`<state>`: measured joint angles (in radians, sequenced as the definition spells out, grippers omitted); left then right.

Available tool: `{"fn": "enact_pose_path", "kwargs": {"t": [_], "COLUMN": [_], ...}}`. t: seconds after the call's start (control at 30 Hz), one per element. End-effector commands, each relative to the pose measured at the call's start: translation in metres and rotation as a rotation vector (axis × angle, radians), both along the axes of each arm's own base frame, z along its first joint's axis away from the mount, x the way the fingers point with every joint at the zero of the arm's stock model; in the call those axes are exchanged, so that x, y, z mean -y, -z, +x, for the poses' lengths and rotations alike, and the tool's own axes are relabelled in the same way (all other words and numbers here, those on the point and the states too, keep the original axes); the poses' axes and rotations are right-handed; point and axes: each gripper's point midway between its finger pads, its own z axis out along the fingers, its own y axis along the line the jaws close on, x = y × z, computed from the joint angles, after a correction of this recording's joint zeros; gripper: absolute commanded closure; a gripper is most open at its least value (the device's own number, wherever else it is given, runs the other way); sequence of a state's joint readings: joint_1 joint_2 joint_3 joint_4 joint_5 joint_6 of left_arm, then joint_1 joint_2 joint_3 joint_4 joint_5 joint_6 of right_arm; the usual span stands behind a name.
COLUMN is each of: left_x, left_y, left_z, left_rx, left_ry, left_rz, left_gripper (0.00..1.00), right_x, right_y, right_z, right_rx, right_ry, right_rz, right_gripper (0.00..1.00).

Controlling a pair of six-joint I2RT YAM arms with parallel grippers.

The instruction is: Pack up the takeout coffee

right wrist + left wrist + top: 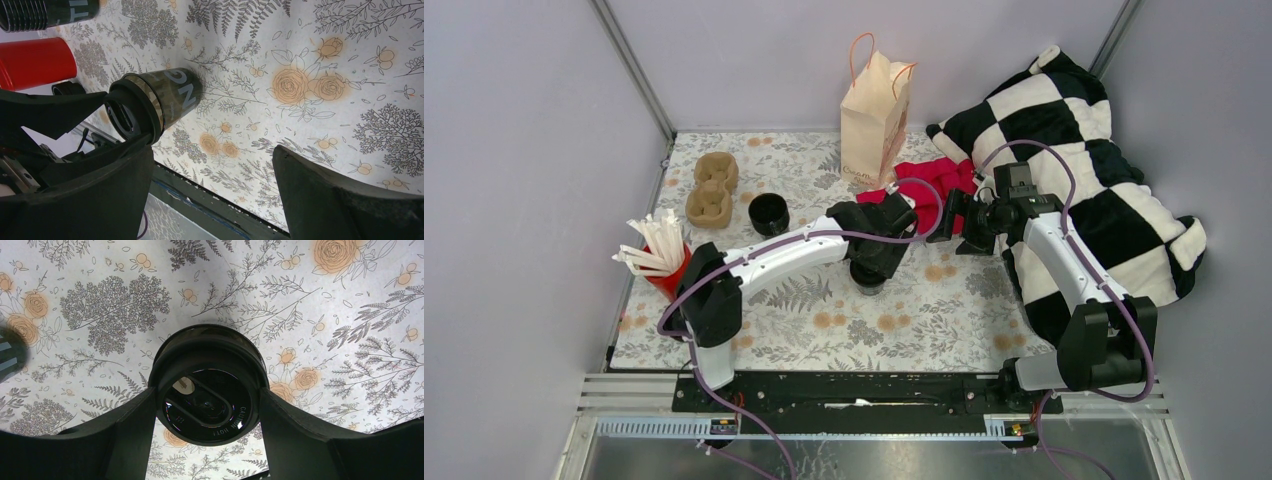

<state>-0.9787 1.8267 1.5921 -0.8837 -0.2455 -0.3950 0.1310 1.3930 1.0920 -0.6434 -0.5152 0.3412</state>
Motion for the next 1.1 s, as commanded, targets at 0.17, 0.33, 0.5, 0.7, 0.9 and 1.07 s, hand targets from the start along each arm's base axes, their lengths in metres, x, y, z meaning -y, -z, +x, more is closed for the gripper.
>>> {"fn": "enact_pose_path", "kwargs": {"t": [0.17, 0.33, 0.5, 0.7, 0.9, 1.07], "left_x": [0.004, 0.004, 0.001, -0.001, 0.007, 0.008], "left_y": [-0.001, -0.001, 0.003, 0.002, -0.009, -0.02], "left_z": [0.016, 0.017, 0.016, 0.015, 0.012, 0.01], "left_rx": [0.048, 0.05, 0.042, 0.032, 0.017, 0.016], "left_ry": [-0.005, -0.002, -0.005, -0.004, 0.006, 0.001], "left_rz": [0.008, 0.012, 0.025, 0.018, -0.025, -0.049], "left_gripper": [0.46, 0.46, 0.43, 0.3, 0.2, 0.13], "right_x": [-0.003, -0.002, -0.003, -0.004, -0.008, -0.011], "right_y": [-0.008, -0.008, -0.008, -0.006, -0.004, -0.002], "right_z": [-0.002, -0.002, -0.002, -0.002, -0.003, -0.005], "right_rx": [0.046, 0.05, 0.049, 0.04, 0.029, 0.016], "right_ry": [-0.025, -0.025, -0.026, -0.034, -0.048, -0.059], "right_rz": [0.01, 0.008, 0.009, 0.016, 0.043, 0.059], "right_gripper": [0.06, 0.06, 0.06, 0.06, 0.06, 0.06]}}
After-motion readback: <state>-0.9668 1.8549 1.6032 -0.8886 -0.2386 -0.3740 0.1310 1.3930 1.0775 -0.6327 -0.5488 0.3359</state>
